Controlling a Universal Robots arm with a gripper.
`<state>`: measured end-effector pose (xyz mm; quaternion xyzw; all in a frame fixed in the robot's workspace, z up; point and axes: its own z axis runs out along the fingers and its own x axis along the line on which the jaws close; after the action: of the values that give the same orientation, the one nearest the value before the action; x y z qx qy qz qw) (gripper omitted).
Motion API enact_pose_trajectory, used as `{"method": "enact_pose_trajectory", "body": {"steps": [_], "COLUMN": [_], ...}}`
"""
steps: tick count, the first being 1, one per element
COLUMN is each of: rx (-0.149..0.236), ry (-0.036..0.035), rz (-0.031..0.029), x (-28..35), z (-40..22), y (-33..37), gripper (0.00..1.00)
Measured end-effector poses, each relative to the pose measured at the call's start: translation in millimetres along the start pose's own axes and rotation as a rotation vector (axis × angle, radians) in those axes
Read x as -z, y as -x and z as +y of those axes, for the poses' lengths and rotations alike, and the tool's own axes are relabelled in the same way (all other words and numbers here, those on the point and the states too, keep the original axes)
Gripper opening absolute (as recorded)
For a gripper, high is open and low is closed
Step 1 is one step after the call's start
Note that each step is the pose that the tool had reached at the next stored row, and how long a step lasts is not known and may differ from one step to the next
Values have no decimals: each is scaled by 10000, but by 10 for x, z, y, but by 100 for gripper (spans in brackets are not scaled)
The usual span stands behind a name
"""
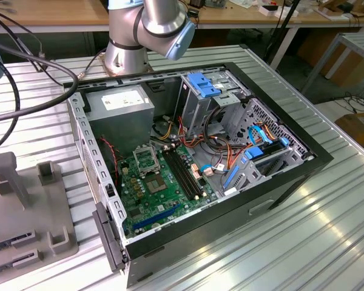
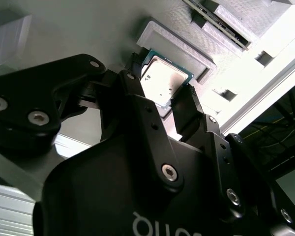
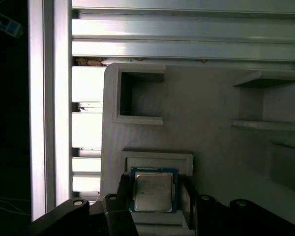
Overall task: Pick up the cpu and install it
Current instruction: 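Pick up the cpu and move it towards the insertion slot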
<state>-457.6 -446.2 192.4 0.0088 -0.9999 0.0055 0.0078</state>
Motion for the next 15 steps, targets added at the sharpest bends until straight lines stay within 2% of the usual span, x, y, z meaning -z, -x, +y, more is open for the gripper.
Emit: {"method": "enact_pose_trajectory", "body": {"steps": [12,15], "rx": [-1,0], "ry": [0,0], "rz": [0,1], "x": [-7,-7], "z": [0,0], "y": [-11,-11], "gripper": [52,47]}}
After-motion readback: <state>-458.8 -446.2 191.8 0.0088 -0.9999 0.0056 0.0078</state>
